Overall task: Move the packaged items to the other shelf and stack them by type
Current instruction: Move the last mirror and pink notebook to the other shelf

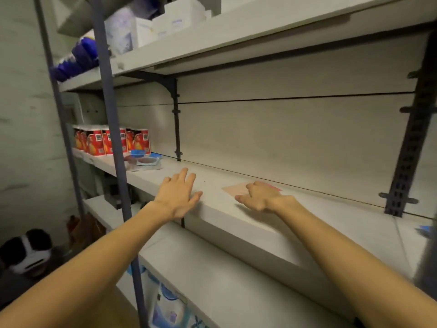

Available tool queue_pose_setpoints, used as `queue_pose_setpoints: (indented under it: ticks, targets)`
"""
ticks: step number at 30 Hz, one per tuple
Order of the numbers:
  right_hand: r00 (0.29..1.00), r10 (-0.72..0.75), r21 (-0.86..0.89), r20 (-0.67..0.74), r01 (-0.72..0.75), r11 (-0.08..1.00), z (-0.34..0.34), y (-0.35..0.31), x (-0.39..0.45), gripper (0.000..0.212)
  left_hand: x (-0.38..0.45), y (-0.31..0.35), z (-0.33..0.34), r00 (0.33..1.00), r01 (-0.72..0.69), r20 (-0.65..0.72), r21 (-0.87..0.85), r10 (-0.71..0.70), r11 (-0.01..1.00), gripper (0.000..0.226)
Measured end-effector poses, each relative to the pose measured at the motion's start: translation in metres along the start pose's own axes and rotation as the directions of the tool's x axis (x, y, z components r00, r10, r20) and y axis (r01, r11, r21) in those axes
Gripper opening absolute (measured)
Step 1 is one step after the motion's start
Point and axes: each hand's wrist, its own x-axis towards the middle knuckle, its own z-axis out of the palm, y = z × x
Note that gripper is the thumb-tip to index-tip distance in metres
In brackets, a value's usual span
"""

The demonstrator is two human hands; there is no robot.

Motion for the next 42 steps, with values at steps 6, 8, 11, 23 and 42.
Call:
queue_pose_setpoints:
  ticks: [6, 8, 11, 23, 42]
  targets:
    - [0.994, -0.027, 0.037, 0.106, 0.023, 0.999, 0.022, -0.017, 0.082, 0.074, 0.065, -0.044, 0.038, 0.989, 0.112, 0.098, -0.022, -0.110, 0.993, 0.064]
    - [0.994, -0.060, 0.060, 0.089, 0.055, 0.997, 0.027, -0.024, 0.103, 0.066, 0.081, -0.057, 0.050, 0.981, 0.150, 0.129, -0.052, -0.143, 0.987, 0.064]
    - [0.996, -0.086, 0.146, 0.034, 0.080, 0.986, 0.030, -0.033, 0.127, 0.051, 0.101, -0.075, 0.063, 0.970, 0.186, 0.170, -0.066, -0.173, 0.980, 0.062]
    - [0.995, -0.085, 0.258, -0.060, 0.097, 0.961, 0.048, -0.082, 0.200, 0.053, 0.172, -0.167, 0.117, 0.951, 0.211, 0.233, -0.013, -0.202, 0.977, 0.063]
    - [0.985, 0.107, 0.276, -0.135, -0.066, 0.959, 0.072, -0.188, 0.301, 0.027, 0.256, -0.289, 0.191, 0.978, 0.129, 0.196, -0.298, -0.071, 0.946, 0.054]
